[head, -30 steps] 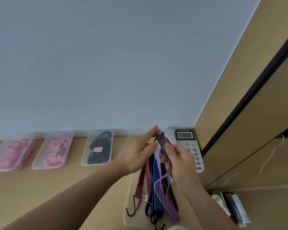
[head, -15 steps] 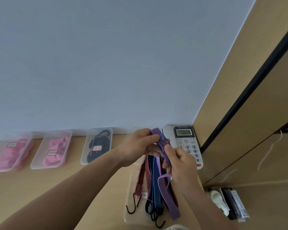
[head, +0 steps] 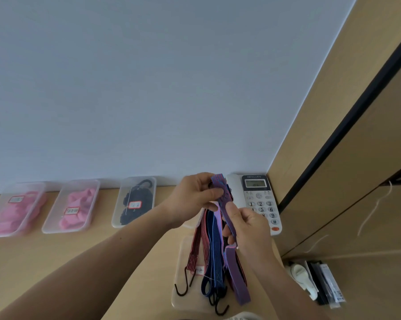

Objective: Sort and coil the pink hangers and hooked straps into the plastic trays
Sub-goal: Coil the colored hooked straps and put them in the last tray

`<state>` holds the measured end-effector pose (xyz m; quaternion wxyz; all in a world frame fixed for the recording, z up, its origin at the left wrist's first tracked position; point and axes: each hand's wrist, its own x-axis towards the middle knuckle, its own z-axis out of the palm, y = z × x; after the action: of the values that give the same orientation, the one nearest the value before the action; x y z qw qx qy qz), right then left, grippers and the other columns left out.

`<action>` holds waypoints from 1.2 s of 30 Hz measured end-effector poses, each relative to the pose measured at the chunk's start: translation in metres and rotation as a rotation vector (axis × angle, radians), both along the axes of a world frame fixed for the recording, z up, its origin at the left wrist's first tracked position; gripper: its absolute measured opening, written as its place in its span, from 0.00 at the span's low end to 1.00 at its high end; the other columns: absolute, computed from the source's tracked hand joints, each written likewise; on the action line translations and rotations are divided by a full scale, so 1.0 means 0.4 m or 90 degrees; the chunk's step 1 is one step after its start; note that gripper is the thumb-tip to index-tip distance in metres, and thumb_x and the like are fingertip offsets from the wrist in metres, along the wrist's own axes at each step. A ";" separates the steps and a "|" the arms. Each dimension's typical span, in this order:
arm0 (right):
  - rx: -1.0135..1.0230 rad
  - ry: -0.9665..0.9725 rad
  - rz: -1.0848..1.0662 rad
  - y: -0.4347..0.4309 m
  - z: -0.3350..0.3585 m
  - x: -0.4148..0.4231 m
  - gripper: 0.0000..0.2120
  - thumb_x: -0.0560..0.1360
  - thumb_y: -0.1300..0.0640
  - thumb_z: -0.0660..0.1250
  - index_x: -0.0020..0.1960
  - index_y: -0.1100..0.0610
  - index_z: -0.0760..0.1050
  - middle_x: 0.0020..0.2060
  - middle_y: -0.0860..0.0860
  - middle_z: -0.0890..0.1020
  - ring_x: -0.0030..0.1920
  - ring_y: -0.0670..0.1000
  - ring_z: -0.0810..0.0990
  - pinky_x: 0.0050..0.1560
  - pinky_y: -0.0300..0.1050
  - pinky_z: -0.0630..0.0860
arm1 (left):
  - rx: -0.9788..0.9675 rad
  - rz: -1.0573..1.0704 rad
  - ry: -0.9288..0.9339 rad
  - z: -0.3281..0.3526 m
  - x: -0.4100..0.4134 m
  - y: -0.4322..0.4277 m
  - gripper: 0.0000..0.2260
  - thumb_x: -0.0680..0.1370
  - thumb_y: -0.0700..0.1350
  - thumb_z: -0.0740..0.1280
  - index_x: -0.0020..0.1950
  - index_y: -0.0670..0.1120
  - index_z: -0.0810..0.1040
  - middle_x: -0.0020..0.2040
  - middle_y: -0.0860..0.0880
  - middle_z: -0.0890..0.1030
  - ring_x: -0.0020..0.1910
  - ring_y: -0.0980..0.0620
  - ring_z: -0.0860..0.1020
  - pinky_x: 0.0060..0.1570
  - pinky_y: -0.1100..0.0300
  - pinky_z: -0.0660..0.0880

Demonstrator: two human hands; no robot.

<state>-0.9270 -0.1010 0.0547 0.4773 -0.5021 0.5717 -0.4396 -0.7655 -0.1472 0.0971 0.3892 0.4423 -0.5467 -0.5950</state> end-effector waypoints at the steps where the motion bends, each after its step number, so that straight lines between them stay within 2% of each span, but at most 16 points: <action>1: 0.007 0.007 0.006 0.002 -0.001 -0.001 0.21 0.77 0.44 0.65 0.35 0.59 0.76 0.25 0.54 0.80 0.21 0.50 0.74 0.24 0.44 0.71 | -0.042 0.011 -0.051 -0.001 0.004 0.000 0.08 0.79 0.33 0.64 0.56 0.42 0.79 0.45 0.49 0.85 0.44 0.54 0.82 0.45 0.58 0.80; 3: 0.005 0.011 0.008 0.005 0.002 -0.001 0.21 0.77 0.43 0.65 0.31 0.56 0.75 0.23 0.54 0.79 0.20 0.49 0.73 0.23 0.42 0.71 | -0.137 0.032 -0.181 -0.003 0.010 0.003 0.08 0.79 0.35 0.65 0.57 0.43 0.80 0.44 0.52 0.85 0.43 0.58 0.82 0.46 0.60 0.79; 6: -0.012 -0.014 -0.005 -0.002 0.012 0.009 0.23 0.78 0.43 0.62 0.33 0.58 0.74 0.22 0.51 0.77 0.21 0.47 0.70 0.23 0.39 0.68 | -0.307 0.002 -0.376 -0.016 0.004 0.022 0.08 0.81 0.45 0.65 0.57 0.50 0.80 0.45 0.55 0.84 0.46 0.55 0.82 0.51 0.53 0.77; 8: -0.016 -0.058 -0.006 -0.006 0.019 0.015 0.27 0.76 0.38 0.60 0.36 0.62 0.74 0.23 0.51 0.76 0.22 0.47 0.70 0.24 0.39 0.68 | -0.384 -0.040 -0.429 -0.021 -0.009 0.038 0.10 0.82 0.47 0.60 0.58 0.50 0.79 0.45 0.55 0.84 0.45 0.52 0.81 0.48 0.50 0.77; 11: -0.028 -0.095 0.002 -0.002 0.023 0.012 0.27 0.74 0.35 0.60 0.35 0.59 0.76 0.25 0.51 0.78 0.24 0.47 0.73 0.25 0.38 0.69 | -0.474 -0.070 -0.434 -0.021 -0.012 0.048 0.11 0.82 0.43 0.58 0.59 0.47 0.77 0.46 0.52 0.83 0.44 0.50 0.80 0.46 0.50 0.76; 13: -0.027 -0.099 0.006 0.002 0.025 0.009 0.27 0.74 0.35 0.60 0.36 0.59 0.77 0.26 0.51 0.78 0.26 0.47 0.74 0.26 0.39 0.70 | -0.555 -0.098 -0.435 -0.020 -0.009 0.052 0.11 0.81 0.38 0.60 0.62 0.42 0.78 0.54 0.48 0.83 0.52 0.50 0.80 0.53 0.52 0.76; 16: -0.010 -0.100 -0.005 0.002 0.028 0.012 0.26 0.74 0.38 0.61 0.38 0.62 0.77 0.26 0.51 0.79 0.25 0.48 0.74 0.26 0.39 0.70 | -0.588 -0.135 -0.491 -0.032 -0.005 0.046 0.17 0.82 0.39 0.60 0.71 0.38 0.72 0.69 0.43 0.75 0.70 0.47 0.72 0.71 0.55 0.66; 18: -0.016 -0.090 -0.016 0.000 0.031 0.011 0.24 0.77 0.42 0.62 0.38 0.64 0.77 0.25 0.50 0.78 0.24 0.47 0.73 0.26 0.37 0.70 | -0.534 -0.152 -0.498 -0.040 -0.009 0.047 0.20 0.82 0.42 0.60 0.74 0.41 0.68 0.75 0.45 0.69 0.76 0.50 0.64 0.75 0.55 0.60; 20: -0.019 -0.106 -0.023 0.000 0.032 0.009 0.21 0.79 0.47 0.61 0.39 0.63 0.78 0.25 0.50 0.79 0.24 0.47 0.73 0.26 0.37 0.70 | -0.384 -0.125 -0.388 -0.037 -0.011 0.052 0.23 0.79 0.45 0.58 0.76 0.45 0.67 0.75 0.49 0.68 0.76 0.56 0.62 0.75 0.58 0.58; 23: -0.022 -0.132 -0.037 0.000 0.028 0.008 0.17 0.81 0.50 0.62 0.41 0.60 0.79 0.29 0.52 0.81 0.26 0.47 0.73 0.29 0.39 0.71 | -0.139 0.032 -0.194 -0.034 -0.019 0.050 0.30 0.75 0.52 0.60 0.77 0.50 0.64 0.53 0.55 0.79 0.56 0.57 0.75 0.66 0.56 0.69; 24: -0.024 -0.137 -0.039 0.001 0.026 0.009 0.16 0.81 0.51 0.62 0.40 0.58 0.80 0.30 0.52 0.82 0.27 0.48 0.73 0.31 0.39 0.72 | -0.067 0.070 -0.147 -0.030 -0.021 0.045 0.30 0.75 0.54 0.62 0.76 0.50 0.66 0.52 0.56 0.78 0.53 0.57 0.76 0.66 0.52 0.70; 26: -0.034 -0.130 -0.035 0.003 0.021 0.016 0.14 0.80 0.51 0.63 0.40 0.55 0.81 0.31 0.53 0.82 0.27 0.48 0.74 0.32 0.41 0.74 | 0.040 0.030 -0.033 -0.025 -0.021 0.034 0.19 0.77 0.53 0.64 0.64 0.47 0.78 0.54 0.47 0.82 0.53 0.50 0.80 0.61 0.49 0.75; 28: -0.048 -0.114 -0.014 0.007 0.021 0.020 0.12 0.78 0.48 0.64 0.40 0.52 0.81 0.30 0.53 0.82 0.26 0.47 0.75 0.32 0.41 0.75 | 0.060 -0.044 0.027 -0.015 -0.028 0.034 0.12 0.80 0.50 0.63 0.49 0.43 0.81 0.43 0.42 0.82 0.39 0.48 0.80 0.47 0.55 0.77; 29: -0.054 -0.111 -0.001 0.008 0.023 0.020 0.11 0.76 0.47 0.65 0.40 0.50 0.82 0.30 0.53 0.82 0.26 0.47 0.74 0.31 0.41 0.75 | 0.058 -0.054 0.033 -0.012 -0.032 0.036 0.11 0.81 0.47 0.63 0.49 0.41 0.80 0.40 0.43 0.82 0.35 0.49 0.79 0.44 0.57 0.77; 33: -0.056 -0.063 0.008 0.007 0.026 0.012 0.16 0.71 0.41 0.65 0.36 0.52 0.80 0.26 0.52 0.80 0.23 0.47 0.73 0.26 0.38 0.71 | 0.044 0.000 0.015 -0.020 -0.030 0.026 0.07 0.81 0.44 0.66 0.54 0.42 0.79 0.47 0.49 0.86 0.40 0.53 0.82 0.46 0.57 0.78; 36: -0.036 -0.043 -0.002 0.006 0.022 0.010 0.19 0.71 0.38 0.64 0.34 0.52 0.78 0.24 0.51 0.79 0.21 0.47 0.72 0.24 0.37 0.69 | 0.003 0.034 -0.015 -0.019 -0.026 0.025 0.10 0.76 0.49 0.70 0.53 0.44 0.78 0.47 0.48 0.86 0.43 0.49 0.83 0.49 0.48 0.79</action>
<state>-0.9228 -0.0986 0.0636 0.4815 -0.4992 0.5434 -0.4729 -0.7760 -0.1372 0.0896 0.3972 0.4645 -0.5377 -0.5808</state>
